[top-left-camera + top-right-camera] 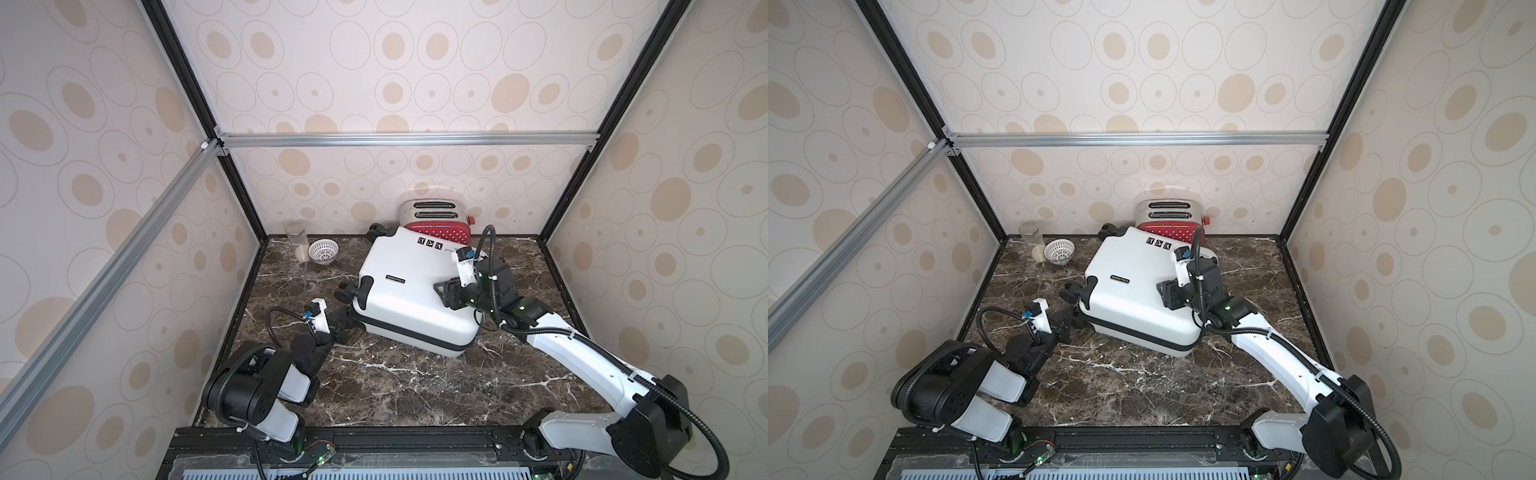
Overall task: Open the suitcase zippers
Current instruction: Pick up the suitcase from the center of the board.
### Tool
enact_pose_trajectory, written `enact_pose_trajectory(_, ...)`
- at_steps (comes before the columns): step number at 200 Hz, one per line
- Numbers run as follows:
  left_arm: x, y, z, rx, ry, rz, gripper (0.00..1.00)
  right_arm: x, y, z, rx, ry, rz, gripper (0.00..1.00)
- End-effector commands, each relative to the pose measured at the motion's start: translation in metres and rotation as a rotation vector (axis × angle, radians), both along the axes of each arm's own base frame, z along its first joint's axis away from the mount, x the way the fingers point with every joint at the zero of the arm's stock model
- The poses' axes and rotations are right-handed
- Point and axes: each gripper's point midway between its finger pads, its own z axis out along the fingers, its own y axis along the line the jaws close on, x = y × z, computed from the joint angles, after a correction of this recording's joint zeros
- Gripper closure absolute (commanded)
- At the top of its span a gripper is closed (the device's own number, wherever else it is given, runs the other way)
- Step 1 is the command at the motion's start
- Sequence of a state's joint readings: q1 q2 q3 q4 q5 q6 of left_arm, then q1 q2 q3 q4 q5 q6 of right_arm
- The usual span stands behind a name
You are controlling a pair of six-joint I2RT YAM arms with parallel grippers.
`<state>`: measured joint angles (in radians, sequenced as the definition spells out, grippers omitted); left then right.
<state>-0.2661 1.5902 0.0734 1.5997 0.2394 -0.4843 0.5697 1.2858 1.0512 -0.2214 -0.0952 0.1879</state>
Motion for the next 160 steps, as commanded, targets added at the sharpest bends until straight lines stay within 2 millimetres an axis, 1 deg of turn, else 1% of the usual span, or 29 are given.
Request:
enact_pose_trajectory(1,-0.009,-0.007,0.037,-0.098,-0.142,-0.063,1.0,-0.03,0.035,-0.012,-0.142,0.006,0.269,0.32)
enact_pose_trajectory(7,-0.01,-0.006,0.037,-0.095,-0.144,-0.061,1.0,-0.03,0.045,-0.003,-0.157,-0.042,0.315,0.29)
enact_pose_trajectory(16,-0.012,-0.005,0.038,-0.086,-0.152,-0.055,1.0,-0.032,0.063,0.008,-0.18,-0.106,0.391,0.28)
enact_pose_trajectory(35,-0.012,-0.002,0.038,-0.061,-0.15,-0.037,1.0,-0.036,0.102,0.02,-0.212,-0.195,0.545,0.28)
enact_pose_trajectory(40,-0.011,-0.002,0.037,-0.052,-0.145,-0.034,1.0,-0.037,0.113,0.018,-0.225,-0.207,0.589,0.28)
enact_pose_trajectory(41,-0.011,-0.002,0.036,-0.05,-0.143,-0.034,1.0,-0.038,0.115,0.021,-0.225,-0.215,0.597,0.28)
enact_pose_trajectory(53,-0.01,-0.002,0.035,-0.032,-0.138,-0.03,1.0,-0.038,0.14,0.022,-0.259,-0.248,0.678,0.27)
enact_pose_trajectory(54,-0.01,-0.002,0.034,-0.031,-0.138,-0.031,1.0,-0.039,0.141,0.02,-0.265,-0.244,0.684,0.27)
enact_pose_trajectory(60,-0.01,-0.001,0.035,-0.027,-0.141,-0.029,1.0,-0.038,0.152,0.022,-0.281,-0.255,0.717,0.27)
enact_pose_trajectory(62,-0.01,-0.001,0.034,-0.026,-0.141,-0.027,1.0,-0.039,0.154,0.015,-0.293,-0.243,0.732,0.26)
enact_pose_trajectory(63,-0.01,-0.001,0.034,-0.026,-0.141,-0.027,1.0,-0.038,0.157,0.021,-0.29,-0.255,0.734,0.26)
enact_pose_trajectory(74,-0.009,-0.001,0.034,-0.028,-0.144,-0.027,1.0,-0.037,0.173,0.019,-0.313,-0.256,0.781,0.26)
enact_pose_trajectory(77,-0.009,-0.001,0.034,-0.029,-0.144,-0.028,1.0,-0.037,0.176,0.015,-0.322,-0.248,0.793,0.26)
enact_pose_trajectory(81,-0.009,-0.001,0.035,-0.032,-0.146,-0.027,1.0,-0.036,0.18,0.014,-0.327,-0.244,0.806,0.26)
enact_pose_trajectory(83,-0.009,-0.001,0.034,-0.034,-0.144,-0.027,1.0,-0.035,0.183,0.017,-0.322,-0.251,0.808,0.26)
enact_pose_trajectory(92,-0.008,-0.001,0.035,-0.041,-0.147,-0.028,1.0,-0.034,0.189,0.011,-0.327,-0.225,0.817,0.26)
enact_pose_trajectory(110,-0.008,-0.002,0.033,-0.047,-0.143,-0.037,1.0,-0.035,0.209,0.004,-0.401,-0.272,0.841,0.23)
enact_pose_trajectory(118,-0.008,-0.003,0.032,-0.044,-0.14,-0.037,1.0,-0.036,0.218,0.003,-0.429,-0.282,0.846,0.21)
enact_pose_trajectory(123,-0.009,-0.003,0.031,-0.042,-0.138,-0.038,1.0,-0.035,0.223,0.005,-0.427,-0.281,0.846,0.21)
enact_pose_trajectory(134,-0.01,-0.001,0.032,-0.039,-0.142,-0.032,1.0,-0.032,0.233,0.001,-0.426,-0.25,0.847,0.21)
enact_pose_trajectory(160,-0.011,0.0,0.034,-0.013,-0.148,-0.024,1.0,-0.013,0.242,-0.002,-0.465,-0.203,0.798,0.2)
